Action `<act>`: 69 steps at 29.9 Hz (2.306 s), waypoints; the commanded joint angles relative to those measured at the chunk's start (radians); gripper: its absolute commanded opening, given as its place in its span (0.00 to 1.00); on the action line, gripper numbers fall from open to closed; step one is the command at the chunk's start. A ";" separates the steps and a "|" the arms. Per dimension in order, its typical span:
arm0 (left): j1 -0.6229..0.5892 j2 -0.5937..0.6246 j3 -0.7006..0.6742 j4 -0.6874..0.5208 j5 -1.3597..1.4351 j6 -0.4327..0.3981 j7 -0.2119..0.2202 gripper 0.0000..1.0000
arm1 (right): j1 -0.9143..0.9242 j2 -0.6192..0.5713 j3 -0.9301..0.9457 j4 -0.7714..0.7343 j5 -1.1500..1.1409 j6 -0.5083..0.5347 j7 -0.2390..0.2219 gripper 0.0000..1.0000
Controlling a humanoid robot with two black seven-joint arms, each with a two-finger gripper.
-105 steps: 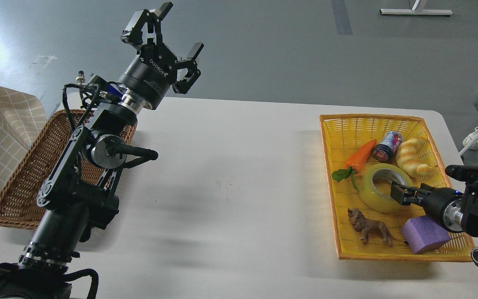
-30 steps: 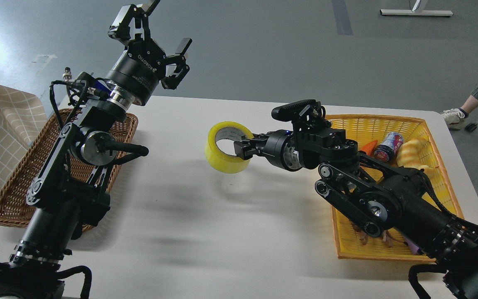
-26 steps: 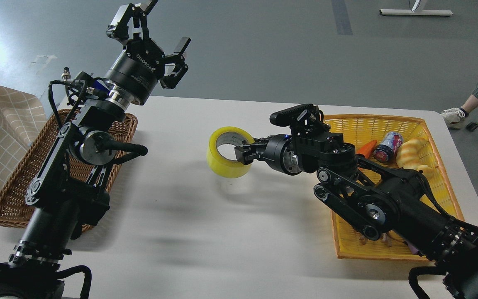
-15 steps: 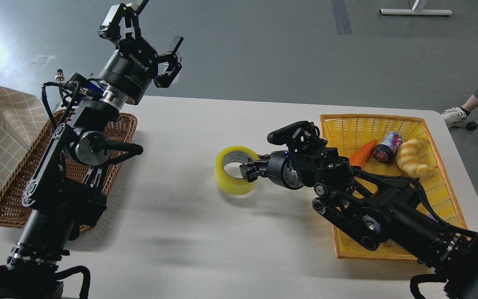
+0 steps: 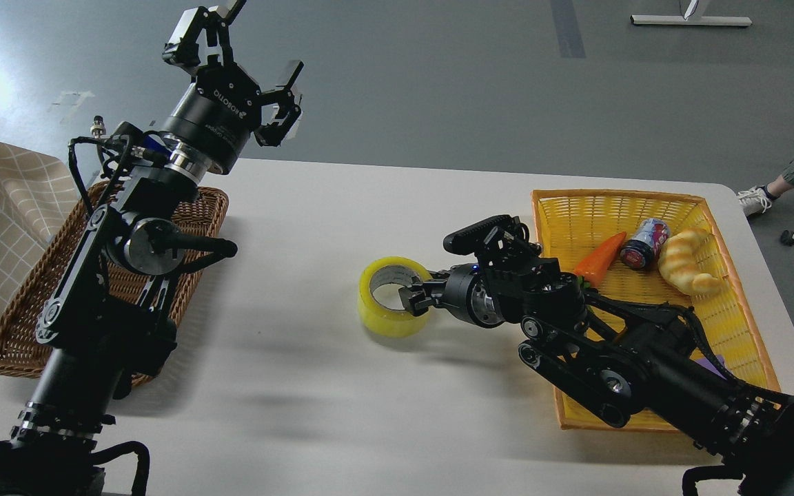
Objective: Place and transfer tape with both arms
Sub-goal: 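Lower the tape roll onto the table and open the right gripper, then withdraw the right gripper up and away from the tape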
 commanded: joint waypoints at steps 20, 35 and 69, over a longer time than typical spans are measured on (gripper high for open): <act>0.001 0.012 -0.001 0.000 0.000 0.000 0.000 0.98 | -0.029 0.000 0.007 0.003 0.002 0.000 0.000 0.00; 0.001 0.029 -0.001 0.000 0.000 -0.001 0.000 0.98 | -0.046 0.000 0.009 0.002 0.006 0.000 0.001 0.25; 0.010 0.047 -0.006 0.000 0.000 -0.001 0.002 0.98 | -0.124 0.000 0.511 0.311 0.121 0.000 0.011 0.99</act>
